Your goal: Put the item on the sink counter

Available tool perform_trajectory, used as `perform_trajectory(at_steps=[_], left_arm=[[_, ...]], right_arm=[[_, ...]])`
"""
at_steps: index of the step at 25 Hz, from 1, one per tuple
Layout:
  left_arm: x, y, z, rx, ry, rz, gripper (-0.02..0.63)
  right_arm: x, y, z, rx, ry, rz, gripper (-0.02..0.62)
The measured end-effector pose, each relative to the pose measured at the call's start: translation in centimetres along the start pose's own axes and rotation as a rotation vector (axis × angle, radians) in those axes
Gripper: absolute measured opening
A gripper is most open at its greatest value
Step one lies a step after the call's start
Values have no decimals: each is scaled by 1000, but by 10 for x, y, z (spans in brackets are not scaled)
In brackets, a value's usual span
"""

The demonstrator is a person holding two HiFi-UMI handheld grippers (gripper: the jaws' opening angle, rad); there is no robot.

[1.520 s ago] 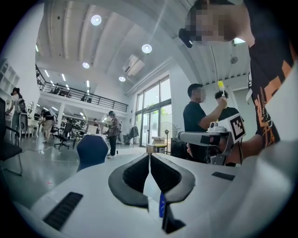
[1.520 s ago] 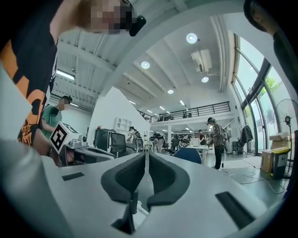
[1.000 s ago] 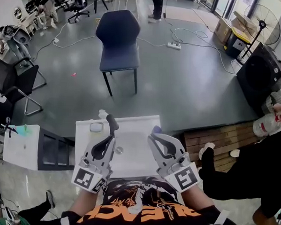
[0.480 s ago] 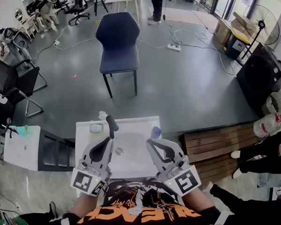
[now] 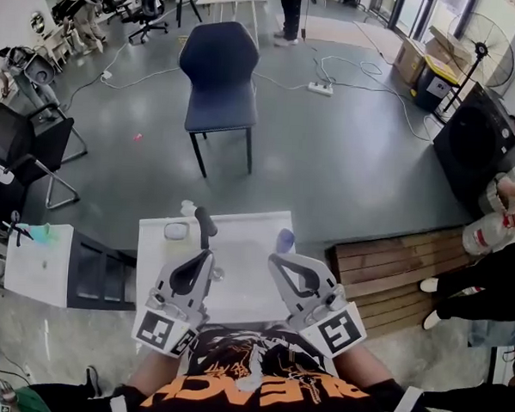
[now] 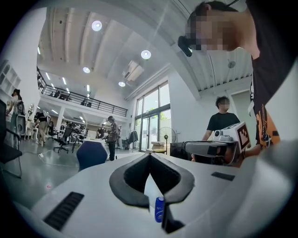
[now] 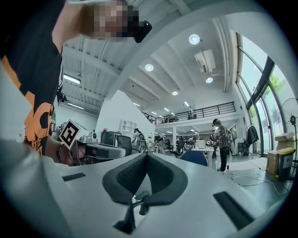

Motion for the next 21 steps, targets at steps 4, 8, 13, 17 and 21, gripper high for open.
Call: perform_trajectory(at_steps=[4,8,13,17,21], left_arm=[[2,3,4,9,0,-11,17],[2,4,7,20,5,-15,17],[5,4,4,21,5,-32,17],[3,4,0,10,8,-29,17],[4,3,1,8,11,-30,17]], right_arm=[[1,-3,-1,7,6,-7,14],[2,-5,-1,18,3,-15,14],[2,-5,-3,23,4,-20,14],[3,-4,-3,29,3,-21,14],[4,-6,-4,31,2,-26,14]])
Point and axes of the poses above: the fingertips, and each gripper's own axes: y forward along the fingers, z to its right, x out of its underside, the point moved 8 cm from there along -y, backward along the fingers, and after that the axes turned 10 degrees about -z, right-handed, at the moved point
